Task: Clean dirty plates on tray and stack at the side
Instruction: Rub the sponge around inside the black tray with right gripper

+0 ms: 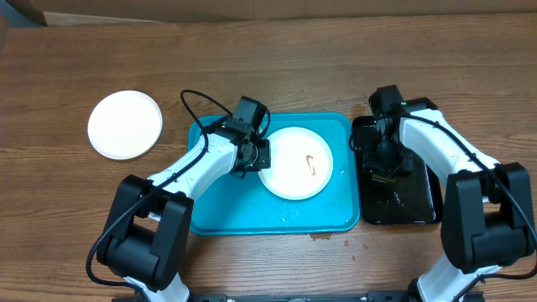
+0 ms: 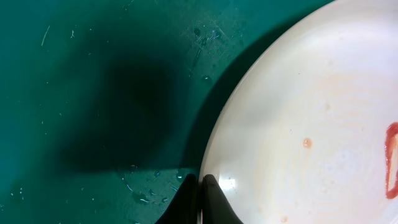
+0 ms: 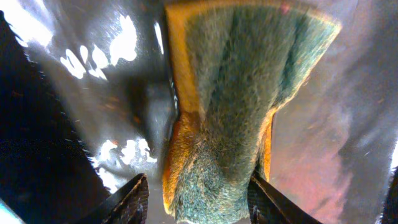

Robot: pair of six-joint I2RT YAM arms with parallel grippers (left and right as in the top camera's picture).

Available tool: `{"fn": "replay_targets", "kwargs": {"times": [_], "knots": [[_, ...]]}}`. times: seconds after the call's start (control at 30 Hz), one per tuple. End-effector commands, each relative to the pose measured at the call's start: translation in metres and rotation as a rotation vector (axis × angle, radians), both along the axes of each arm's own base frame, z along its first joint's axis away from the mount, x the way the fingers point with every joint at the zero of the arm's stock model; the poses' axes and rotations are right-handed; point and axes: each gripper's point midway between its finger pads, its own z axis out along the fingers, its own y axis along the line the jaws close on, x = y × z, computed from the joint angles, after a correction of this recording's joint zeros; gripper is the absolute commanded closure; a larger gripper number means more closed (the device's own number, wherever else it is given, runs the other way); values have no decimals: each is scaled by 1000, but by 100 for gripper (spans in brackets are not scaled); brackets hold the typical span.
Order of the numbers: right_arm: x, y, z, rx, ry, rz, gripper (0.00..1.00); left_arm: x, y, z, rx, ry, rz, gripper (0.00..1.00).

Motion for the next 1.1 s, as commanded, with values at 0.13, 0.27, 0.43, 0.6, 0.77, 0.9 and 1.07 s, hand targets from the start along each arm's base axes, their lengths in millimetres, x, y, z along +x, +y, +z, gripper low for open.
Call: {"fn": "replay_targets", "kwargs": {"times": [0.13, 0.27, 0.43, 0.6, 0.77, 0.9, 1.07], "knots": [[-9, 3, -6, 23, 1, -24, 55, 9, -1, 16, -5, -46, 12, 95], [-9, 3, -6, 23, 0, -23, 96, 8, 0, 15, -3, -44, 12, 95], [-11, 0, -6, 9, 8, -22, 95, 8, 0, 15, -3, -43, 12, 95], [-4, -4, 5, -14, -3, -19, 56, 8, 0, 15, -3, -43, 12, 95], [19, -3, 28, -12, -60, -26, 55, 8, 0, 15, -3, -43, 12, 95], [32, -12, 32, -35, -109, -46, 42, 7, 0, 15, -1, -37, 12, 96], [30, -16, 24, -50, -110, -55, 47, 7, 0, 15, 0, -37, 12, 95]]}}
